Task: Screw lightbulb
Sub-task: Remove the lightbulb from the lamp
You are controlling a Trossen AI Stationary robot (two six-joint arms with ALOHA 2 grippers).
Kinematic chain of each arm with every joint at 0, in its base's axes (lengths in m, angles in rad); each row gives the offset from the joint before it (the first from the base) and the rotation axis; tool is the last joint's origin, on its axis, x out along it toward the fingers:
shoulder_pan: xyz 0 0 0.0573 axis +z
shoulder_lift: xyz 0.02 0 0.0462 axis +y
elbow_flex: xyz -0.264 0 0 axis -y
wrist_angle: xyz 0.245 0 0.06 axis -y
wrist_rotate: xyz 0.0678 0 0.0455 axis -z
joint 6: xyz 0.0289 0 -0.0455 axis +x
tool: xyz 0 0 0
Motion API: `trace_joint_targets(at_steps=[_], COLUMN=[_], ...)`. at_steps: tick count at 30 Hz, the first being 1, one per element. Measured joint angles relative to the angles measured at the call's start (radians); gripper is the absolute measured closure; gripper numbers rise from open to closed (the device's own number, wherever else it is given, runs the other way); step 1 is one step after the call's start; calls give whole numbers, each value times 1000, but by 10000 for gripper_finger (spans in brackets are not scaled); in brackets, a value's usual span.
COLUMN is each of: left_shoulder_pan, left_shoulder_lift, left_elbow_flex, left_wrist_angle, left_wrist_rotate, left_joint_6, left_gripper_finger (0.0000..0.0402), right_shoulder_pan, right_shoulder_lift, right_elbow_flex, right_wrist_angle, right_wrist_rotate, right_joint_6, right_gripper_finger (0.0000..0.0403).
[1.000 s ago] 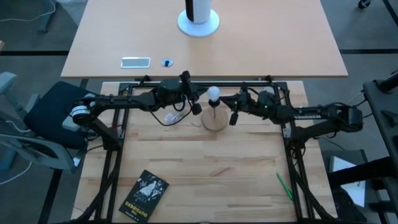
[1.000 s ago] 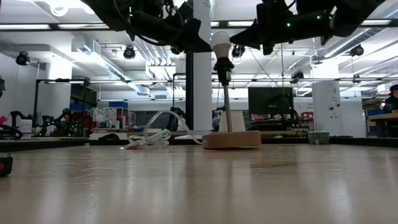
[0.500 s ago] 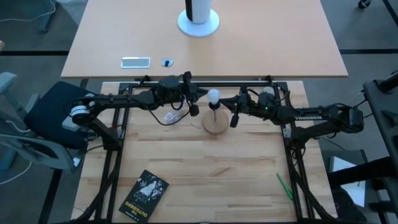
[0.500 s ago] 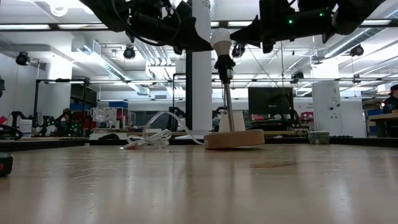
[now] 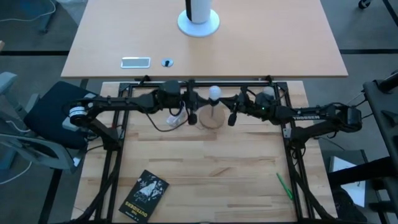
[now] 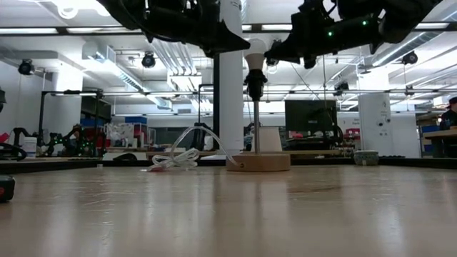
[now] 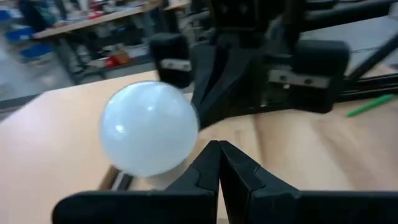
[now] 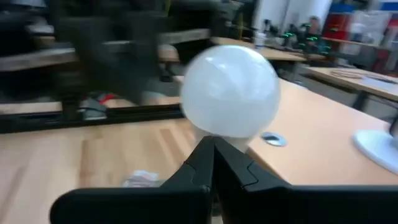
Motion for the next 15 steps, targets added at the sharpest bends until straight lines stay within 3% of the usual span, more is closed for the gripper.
trace_joint_targets(at_steps=[11, 15], left_shoulder_pan=[-9, 0], left_shoulder_lift=[-16, 5], left_elbow_flex=[0, 1], left_wrist_angle=[-35, 26], left_wrist_rotate=[-315, -356], left_joint_6=[7, 20], left_gripper_finger=[402, 402], right_shoulder_pan=[30, 39], right_shoulder_lift=[-94, -103], right_elbow_flex=[0, -1], right_wrist_angle=[-74, -70], right_wrist_rotate=[-15, -9], right_joint_6=[3, -18], right_gripper_finger=[403, 403])
